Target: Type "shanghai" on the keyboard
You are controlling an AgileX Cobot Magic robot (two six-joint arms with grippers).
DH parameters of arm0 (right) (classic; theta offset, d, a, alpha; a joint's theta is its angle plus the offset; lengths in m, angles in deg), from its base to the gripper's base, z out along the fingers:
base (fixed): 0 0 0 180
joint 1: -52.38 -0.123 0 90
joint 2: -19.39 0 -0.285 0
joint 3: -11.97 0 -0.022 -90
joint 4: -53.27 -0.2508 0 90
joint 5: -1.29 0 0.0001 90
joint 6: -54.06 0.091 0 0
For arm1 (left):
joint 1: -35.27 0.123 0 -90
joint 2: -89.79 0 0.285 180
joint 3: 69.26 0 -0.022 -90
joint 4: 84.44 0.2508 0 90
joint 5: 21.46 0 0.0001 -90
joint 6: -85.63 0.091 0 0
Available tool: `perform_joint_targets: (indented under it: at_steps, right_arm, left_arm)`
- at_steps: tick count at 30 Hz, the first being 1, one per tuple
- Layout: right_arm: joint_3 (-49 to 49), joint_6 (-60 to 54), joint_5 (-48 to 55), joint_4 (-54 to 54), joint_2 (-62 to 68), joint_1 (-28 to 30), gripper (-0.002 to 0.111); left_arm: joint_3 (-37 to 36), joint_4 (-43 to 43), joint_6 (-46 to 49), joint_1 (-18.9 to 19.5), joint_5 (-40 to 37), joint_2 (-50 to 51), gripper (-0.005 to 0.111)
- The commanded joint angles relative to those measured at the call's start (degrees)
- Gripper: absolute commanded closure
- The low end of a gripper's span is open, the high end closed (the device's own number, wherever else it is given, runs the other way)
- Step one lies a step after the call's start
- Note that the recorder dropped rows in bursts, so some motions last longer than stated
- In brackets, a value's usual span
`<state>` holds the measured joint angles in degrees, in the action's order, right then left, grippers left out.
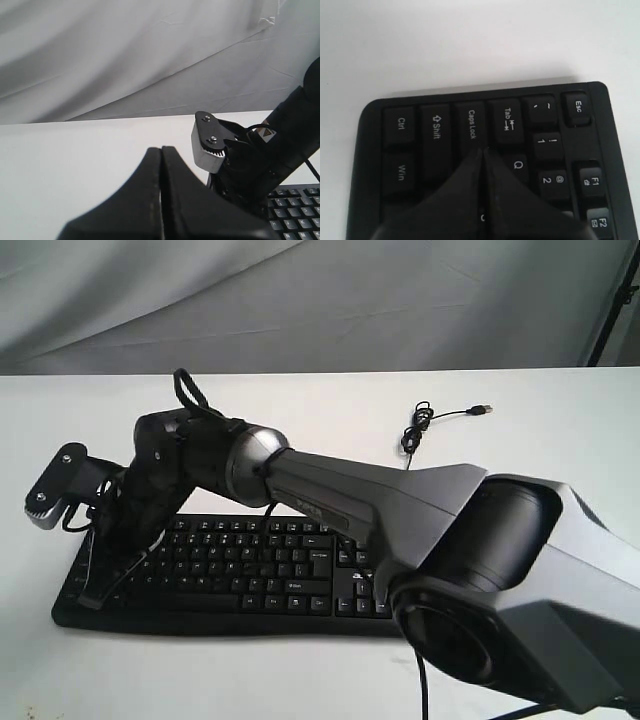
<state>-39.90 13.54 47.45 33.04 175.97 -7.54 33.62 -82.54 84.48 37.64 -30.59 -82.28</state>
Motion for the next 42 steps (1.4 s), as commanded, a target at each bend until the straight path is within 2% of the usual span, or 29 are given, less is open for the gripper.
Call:
perform_joint_targets:
  at_steps: [1,12,18,28,34,42]
  right_arm:
    - [-0.33,-0.77,-0.51,-0.21,-0.21,-0.16,0.108]
    - [-0.33,-0.82,0.36,-0.71,0.43,-0.05,0.108]
    - [-0.33,0.48,0.92,3.23,-2.96,-0.05,0.108]
    - [0.33,5.49,8.42,8.36,-6.51,-0.05,0.108]
    - [10.2,9.52,6.15,11.0,-11.48,-0.05,0.108]
    - [30.23,13.19,-7.24,11.9,-20.61,0.05,0.108]
  left_arm:
    - [-0.1,-0.11,-0.15,-0.37,0.31,-0.14,0.107]
    - [-0.1,-0.11,-0.15,-0.37,0.31,-0.14,0.107]
    - [-0.1,-0.11,-0.15,-0.37,0.31,-0.14,0.107]
    - [-0.1,-0.11,-0.15,-0.37,0.31,-0.14,0.107]
    - [-0.1,-0.11,-0.15,-0.37,0.31,-0.14,0.107]
    - [-0.1,-0.11,-0.15,-0.37,0.31,-0.14,0.107]
